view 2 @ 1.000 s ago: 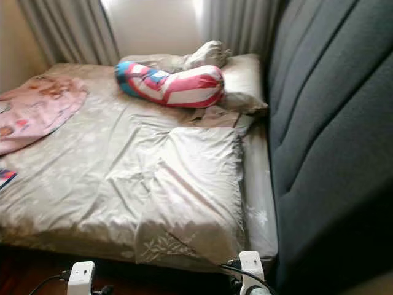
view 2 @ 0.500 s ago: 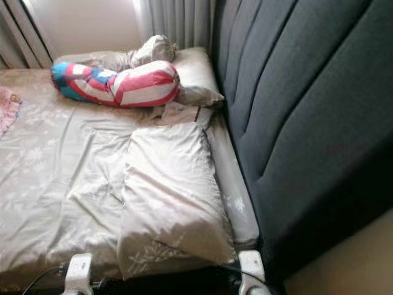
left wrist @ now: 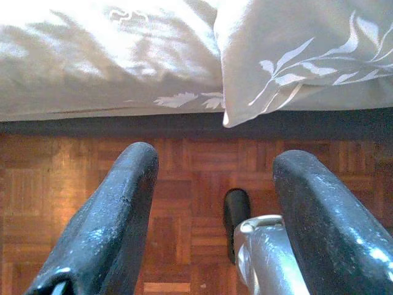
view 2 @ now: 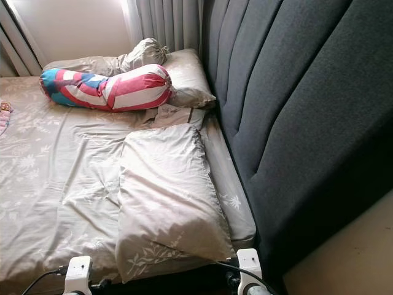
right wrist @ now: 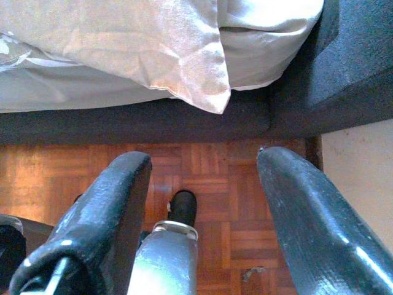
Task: Clean up the room
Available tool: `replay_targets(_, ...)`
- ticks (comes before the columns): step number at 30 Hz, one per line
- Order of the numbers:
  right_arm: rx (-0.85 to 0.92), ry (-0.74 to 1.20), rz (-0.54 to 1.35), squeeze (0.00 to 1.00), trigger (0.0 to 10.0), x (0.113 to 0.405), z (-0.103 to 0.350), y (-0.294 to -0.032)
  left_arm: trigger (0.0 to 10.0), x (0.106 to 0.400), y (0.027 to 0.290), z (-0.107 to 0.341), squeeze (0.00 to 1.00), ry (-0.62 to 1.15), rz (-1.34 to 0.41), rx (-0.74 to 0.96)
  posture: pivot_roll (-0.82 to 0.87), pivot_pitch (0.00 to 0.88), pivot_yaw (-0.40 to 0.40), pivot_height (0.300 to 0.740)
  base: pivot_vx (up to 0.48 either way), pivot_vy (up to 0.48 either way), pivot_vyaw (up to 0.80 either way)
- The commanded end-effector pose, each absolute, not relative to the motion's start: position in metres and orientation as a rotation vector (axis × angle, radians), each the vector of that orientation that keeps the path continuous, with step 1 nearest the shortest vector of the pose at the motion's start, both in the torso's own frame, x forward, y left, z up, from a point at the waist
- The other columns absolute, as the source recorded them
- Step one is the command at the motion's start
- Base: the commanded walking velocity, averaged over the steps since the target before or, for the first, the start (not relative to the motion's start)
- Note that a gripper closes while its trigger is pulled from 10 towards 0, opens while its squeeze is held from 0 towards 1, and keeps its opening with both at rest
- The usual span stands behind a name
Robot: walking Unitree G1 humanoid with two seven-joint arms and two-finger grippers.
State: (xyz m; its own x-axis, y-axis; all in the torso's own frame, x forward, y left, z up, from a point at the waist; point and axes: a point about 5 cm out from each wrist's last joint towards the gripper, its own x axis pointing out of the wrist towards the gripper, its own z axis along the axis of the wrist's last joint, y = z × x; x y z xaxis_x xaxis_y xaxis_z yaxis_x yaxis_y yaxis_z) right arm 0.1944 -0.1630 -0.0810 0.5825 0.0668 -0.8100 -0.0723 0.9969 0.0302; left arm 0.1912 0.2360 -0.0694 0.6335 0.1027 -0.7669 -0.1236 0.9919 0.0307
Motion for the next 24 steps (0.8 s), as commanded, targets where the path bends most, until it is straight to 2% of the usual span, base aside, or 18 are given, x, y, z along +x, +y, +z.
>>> replay_targets(1, -0.004, 0.945, 0.073, 0.0, 10.0, 0.1937, -0.0811, -0.1647, 10.0, 0.1886, 0.2355, -0.071, 0.0, 0.884, 0.136, -0.03, 0.01, 0.0, -0.015, 0.74, 0.0, 0.0, 0.0)
replay_targets(7, -0.005, 0.944, 0.072, 0.0, 10.0, 0.1935, -0.0812, -0.1651, 10.0, 0.1882, 0.2352, -0.0713, 0.0, 0.886, 0.136, -0.03, 0.01, 0.0, -0.014, 0.74, 0.0, 0.0, 0.0)
replay_targets(15, -0.011, 0.948, 0.076, 0.0, 10.0, 0.1935, -0.0812, -0.1658, 10.0, 0.1882, 0.2345, -0.0716, 0.0, 0.889, 0.139, -0.032, 0.01, 0.0, -0.019, 0.74, 0.0, 0.369, 0.0)
replay_targets(24, -0.012, 0.949, 0.076, 0.0, 10.0, 0.1934, -0.0813, -0.1655, 10.0, 0.1883, 0.235, -0.0714, 0.0, 0.889, 0.136, -0.023, 0.01, 0.0, -0.014, 0.74, 0.0, 0.0, 0.0)
